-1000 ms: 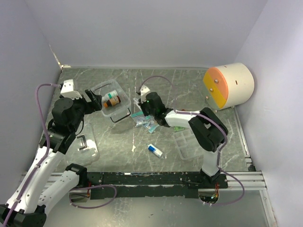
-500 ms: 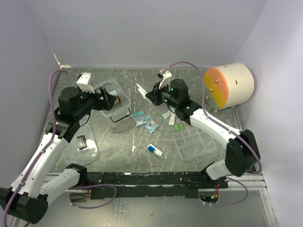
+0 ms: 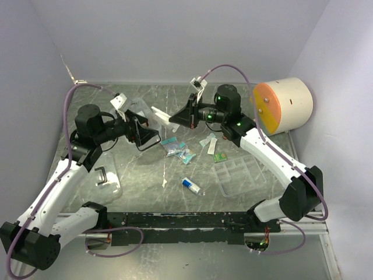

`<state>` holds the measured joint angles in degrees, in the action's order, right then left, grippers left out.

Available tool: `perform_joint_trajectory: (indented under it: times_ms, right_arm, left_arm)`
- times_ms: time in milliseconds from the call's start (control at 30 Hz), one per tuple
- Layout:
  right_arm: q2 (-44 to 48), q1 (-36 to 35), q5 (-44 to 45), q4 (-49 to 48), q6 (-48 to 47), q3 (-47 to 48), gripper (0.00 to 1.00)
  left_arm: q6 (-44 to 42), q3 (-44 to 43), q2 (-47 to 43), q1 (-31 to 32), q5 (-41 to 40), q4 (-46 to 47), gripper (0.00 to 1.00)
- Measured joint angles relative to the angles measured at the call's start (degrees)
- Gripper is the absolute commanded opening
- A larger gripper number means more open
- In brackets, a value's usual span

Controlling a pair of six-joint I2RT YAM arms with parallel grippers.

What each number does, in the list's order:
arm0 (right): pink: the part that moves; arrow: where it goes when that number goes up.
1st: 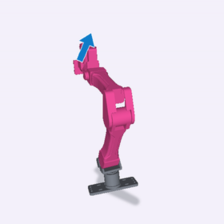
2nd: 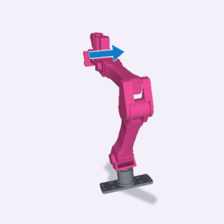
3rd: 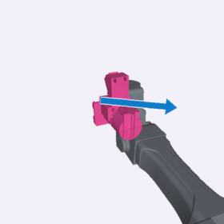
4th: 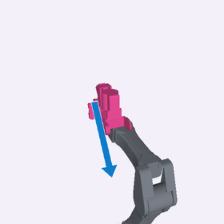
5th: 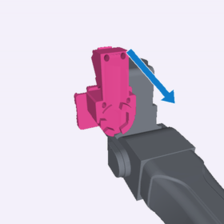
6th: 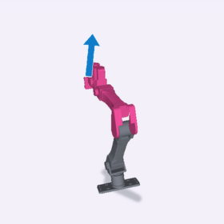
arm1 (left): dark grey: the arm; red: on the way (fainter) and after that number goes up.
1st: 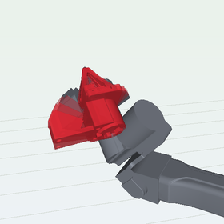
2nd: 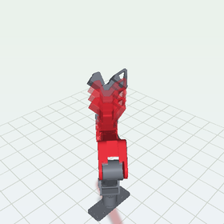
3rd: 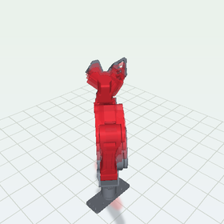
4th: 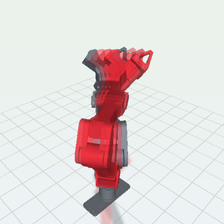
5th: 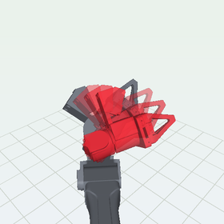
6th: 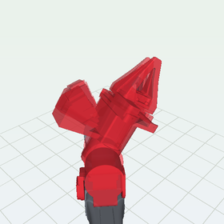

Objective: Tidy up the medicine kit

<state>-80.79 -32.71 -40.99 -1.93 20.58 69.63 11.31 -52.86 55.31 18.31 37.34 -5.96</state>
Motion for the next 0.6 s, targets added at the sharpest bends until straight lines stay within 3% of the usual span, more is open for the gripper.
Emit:
perform_joint_trajectory:
  times_ms: [200,600]
  right_arm:
    - [-0.7,0.5,-5.6,0.2,5.4,3.4,0.0]
    - [1.8,1.7,-15.7,-2.9,8.1,-3.6,0.0]
  left_arm:
    - [-5.7,-2.7,1.5,0.0,4.2,-6.2,0.93]
    - [-17.2,-5.8,-4.3,0.0,4.2,-17.4,0.96]
